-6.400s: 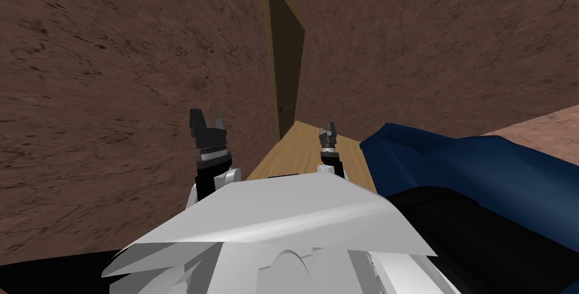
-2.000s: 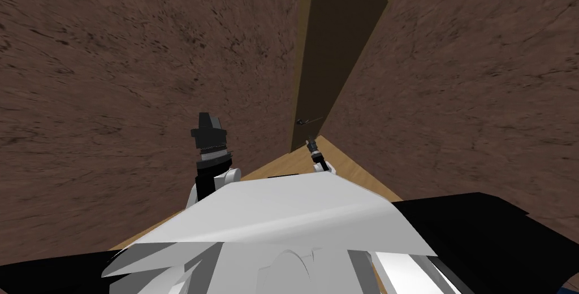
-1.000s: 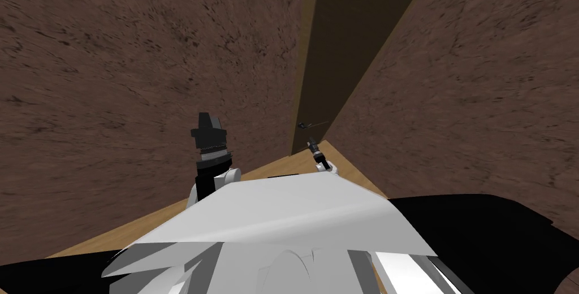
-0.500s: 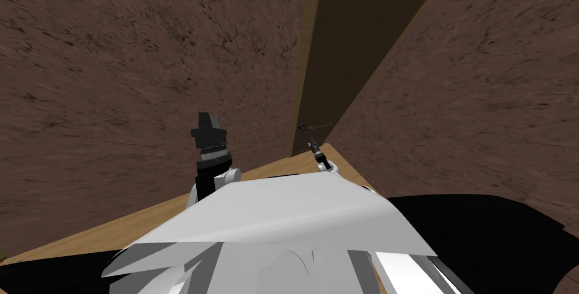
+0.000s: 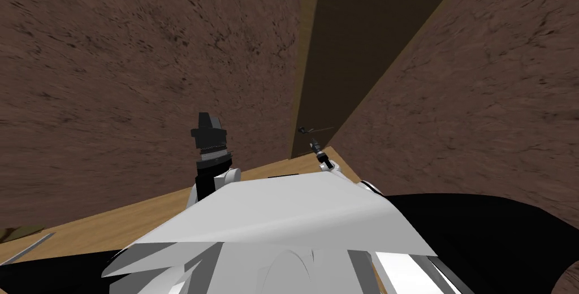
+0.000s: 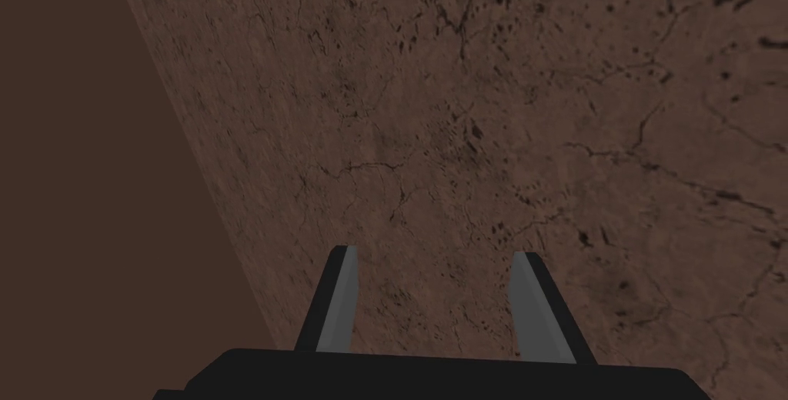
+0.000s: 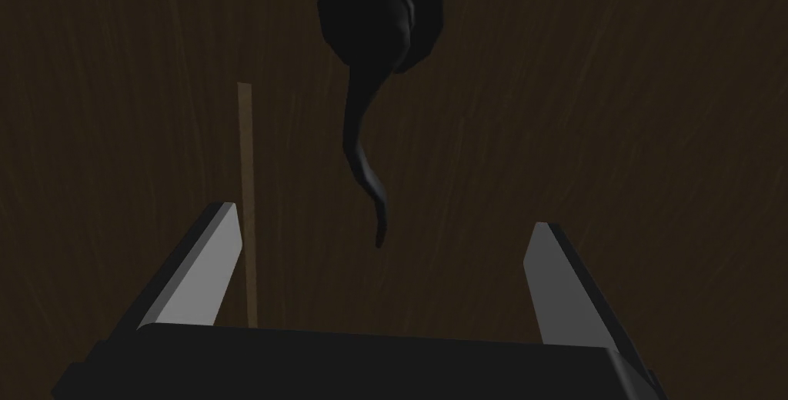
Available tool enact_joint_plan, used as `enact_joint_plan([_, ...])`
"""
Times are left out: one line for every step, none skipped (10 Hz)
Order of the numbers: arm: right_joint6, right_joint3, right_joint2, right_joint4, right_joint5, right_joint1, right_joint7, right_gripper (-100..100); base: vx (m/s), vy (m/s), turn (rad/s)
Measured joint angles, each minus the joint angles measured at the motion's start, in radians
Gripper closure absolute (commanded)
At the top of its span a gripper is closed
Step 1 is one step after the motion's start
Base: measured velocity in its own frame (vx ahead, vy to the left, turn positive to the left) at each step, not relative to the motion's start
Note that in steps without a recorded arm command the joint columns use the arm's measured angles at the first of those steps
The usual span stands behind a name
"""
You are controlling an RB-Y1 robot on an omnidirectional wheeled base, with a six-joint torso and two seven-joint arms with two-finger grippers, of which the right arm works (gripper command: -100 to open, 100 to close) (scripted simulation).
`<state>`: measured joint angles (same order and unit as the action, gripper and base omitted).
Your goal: Pull the door open
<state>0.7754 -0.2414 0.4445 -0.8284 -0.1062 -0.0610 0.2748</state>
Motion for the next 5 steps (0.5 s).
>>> enact_joint_plan([0.002,-0.003,0.005,0.015,0.0,-0.007,0.003,-100,0.022,-0.054,0.021])
enact_joint_plan([0.003,-0.003,0.006,0.017,0.0,-0.008,0.004,-100,0.01,-0.016,0.244])
enact_joint_plan([0.0,0.011,0.002,0.023,-0.003,-0.009,-0.002,-100,0.011,-0.015,0.282])
enact_joint_plan([-0.002,0.024,0.001,0.035,-0.007,-0.017,-0.007,-100,0.01,-0.01,0.179])
enact_joint_plan([0.003,0.037,-0.002,0.061,-0.009,-0.029,-0.011,-100,0.009,-0.006,0.176])
